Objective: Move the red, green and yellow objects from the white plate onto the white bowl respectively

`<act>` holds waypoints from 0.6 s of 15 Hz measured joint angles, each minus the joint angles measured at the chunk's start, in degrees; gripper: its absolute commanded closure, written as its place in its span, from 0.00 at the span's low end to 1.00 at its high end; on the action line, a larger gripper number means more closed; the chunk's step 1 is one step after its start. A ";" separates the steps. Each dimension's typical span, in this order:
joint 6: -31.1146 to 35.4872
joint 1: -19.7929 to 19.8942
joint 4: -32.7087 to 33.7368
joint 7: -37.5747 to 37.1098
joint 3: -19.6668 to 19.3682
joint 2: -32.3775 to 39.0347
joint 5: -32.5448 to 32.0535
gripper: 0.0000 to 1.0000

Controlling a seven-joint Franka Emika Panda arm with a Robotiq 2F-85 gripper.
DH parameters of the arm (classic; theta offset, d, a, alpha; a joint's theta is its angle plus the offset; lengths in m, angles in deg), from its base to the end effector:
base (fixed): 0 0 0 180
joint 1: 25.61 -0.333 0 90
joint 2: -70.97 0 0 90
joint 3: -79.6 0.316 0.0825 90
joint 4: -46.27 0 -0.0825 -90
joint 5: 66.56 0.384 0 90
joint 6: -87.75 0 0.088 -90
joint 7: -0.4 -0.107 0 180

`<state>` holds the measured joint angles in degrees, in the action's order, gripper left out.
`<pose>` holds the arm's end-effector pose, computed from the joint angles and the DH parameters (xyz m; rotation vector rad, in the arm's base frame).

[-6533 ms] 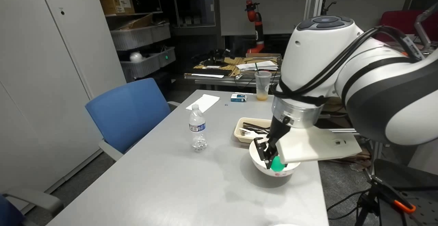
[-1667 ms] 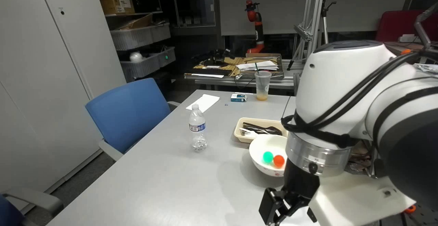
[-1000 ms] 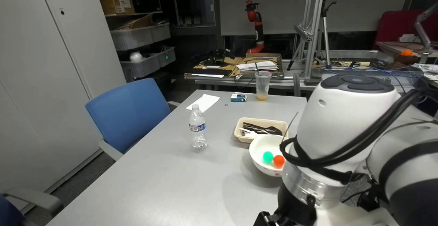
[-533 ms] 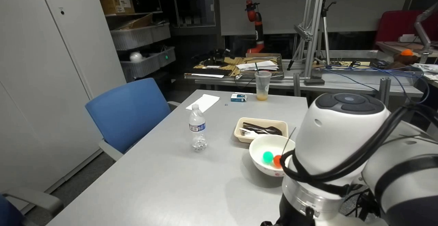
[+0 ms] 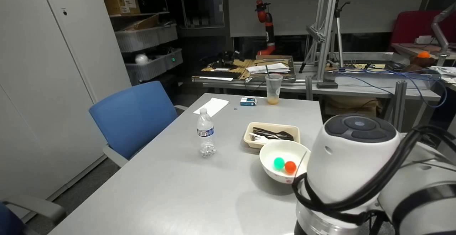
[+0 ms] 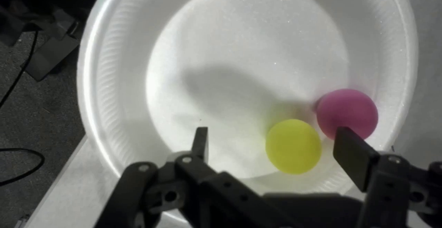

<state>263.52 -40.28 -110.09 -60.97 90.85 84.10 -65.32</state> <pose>0.3610 0.1796 0.1646 -2.8710 0.9638 -0.0755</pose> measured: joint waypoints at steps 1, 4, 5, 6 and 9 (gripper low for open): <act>0.04 -0.24 0.35 0.00 -0.29 0.59 0.00 0.09; 0.13 -1.57 1.98 0.00 -2.37 2.18 -0.07 0.09; 0.13 -2.14 2.60 0.00 -3.31 2.63 -0.18 0.08; 0.13 -2.62 3.20 0.00 -4.21 3.06 -0.31 0.14; 0.13 -4.14 4.57 0.32 -6.19 4.39 0.78 0.19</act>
<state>263.66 -44.42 -105.51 -60.66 84.67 88.49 -64.54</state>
